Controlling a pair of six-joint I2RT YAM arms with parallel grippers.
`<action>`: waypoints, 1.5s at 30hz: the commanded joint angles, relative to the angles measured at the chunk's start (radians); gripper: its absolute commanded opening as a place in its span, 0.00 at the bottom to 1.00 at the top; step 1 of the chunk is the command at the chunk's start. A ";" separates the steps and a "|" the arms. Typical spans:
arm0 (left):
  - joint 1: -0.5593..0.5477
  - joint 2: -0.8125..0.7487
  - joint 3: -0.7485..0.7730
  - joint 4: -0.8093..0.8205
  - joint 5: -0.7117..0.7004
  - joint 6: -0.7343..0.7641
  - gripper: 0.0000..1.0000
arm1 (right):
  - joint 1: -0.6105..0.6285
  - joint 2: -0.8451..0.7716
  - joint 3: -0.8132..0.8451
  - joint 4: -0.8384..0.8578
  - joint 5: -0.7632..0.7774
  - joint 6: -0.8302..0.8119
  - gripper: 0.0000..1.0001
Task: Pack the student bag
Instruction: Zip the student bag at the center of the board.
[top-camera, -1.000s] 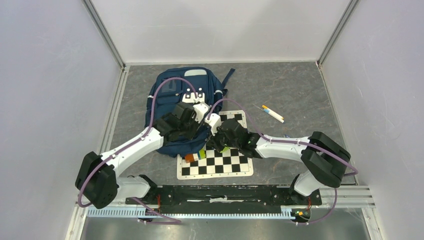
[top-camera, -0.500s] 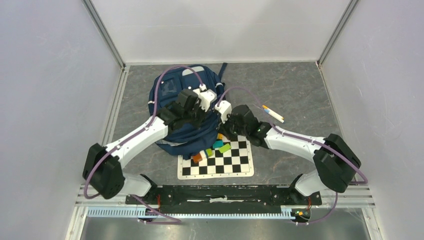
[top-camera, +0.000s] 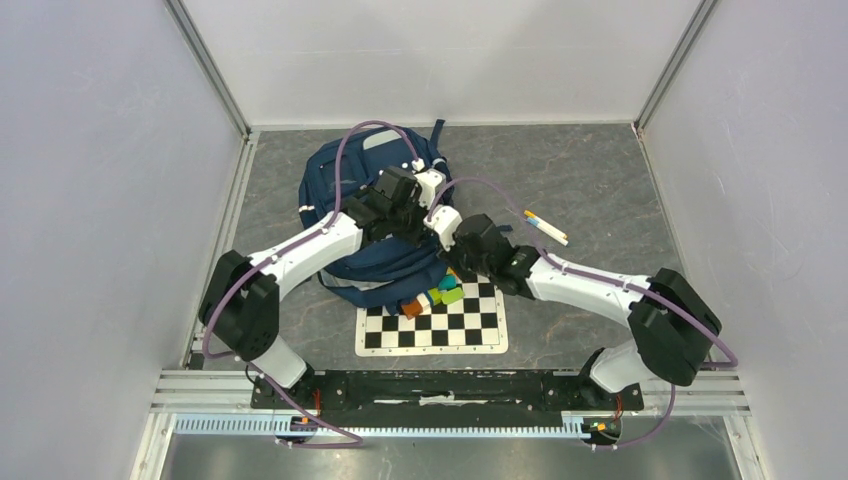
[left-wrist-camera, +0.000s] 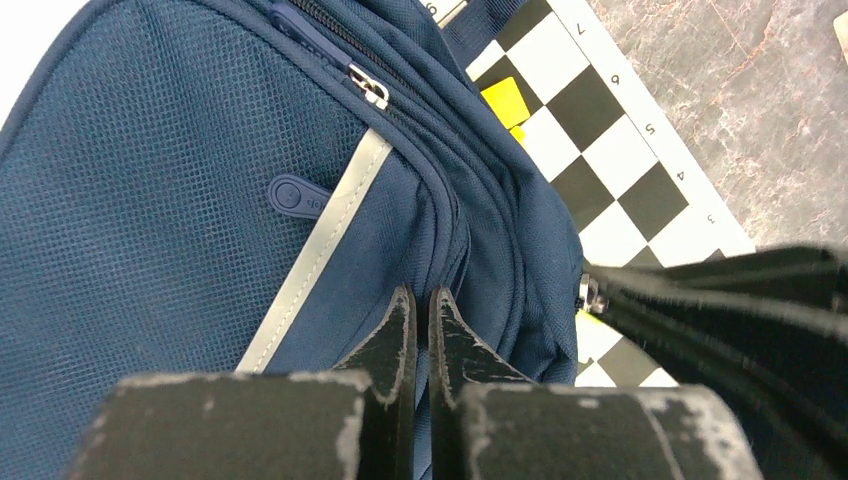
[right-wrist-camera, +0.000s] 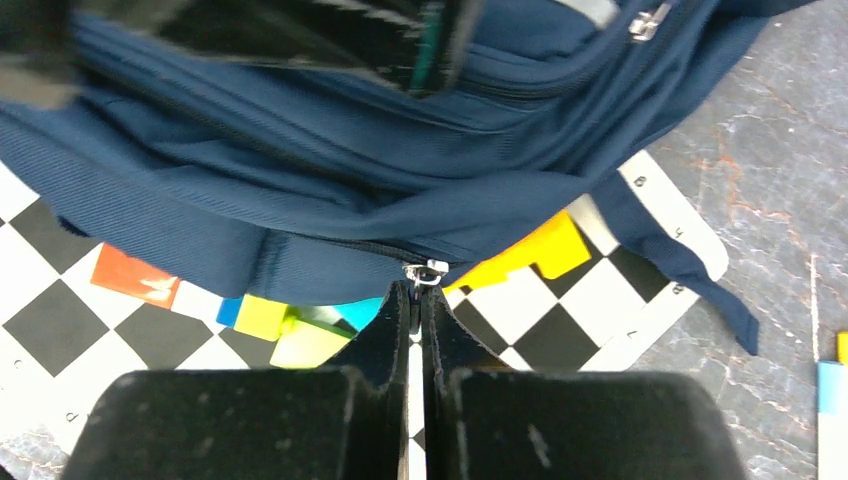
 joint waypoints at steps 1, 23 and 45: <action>0.002 0.034 0.059 0.203 0.045 -0.105 0.02 | 0.119 -0.048 -0.036 0.086 -0.001 0.092 0.00; 0.049 0.010 0.024 0.374 0.067 -0.234 0.02 | 0.424 0.174 0.065 0.404 0.116 0.251 0.00; 0.357 -0.611 -0.452 0.038 -0.215 -0.529 1.00 | 0.410 0.036 -0.094 0.368 0.184 0.259 0.00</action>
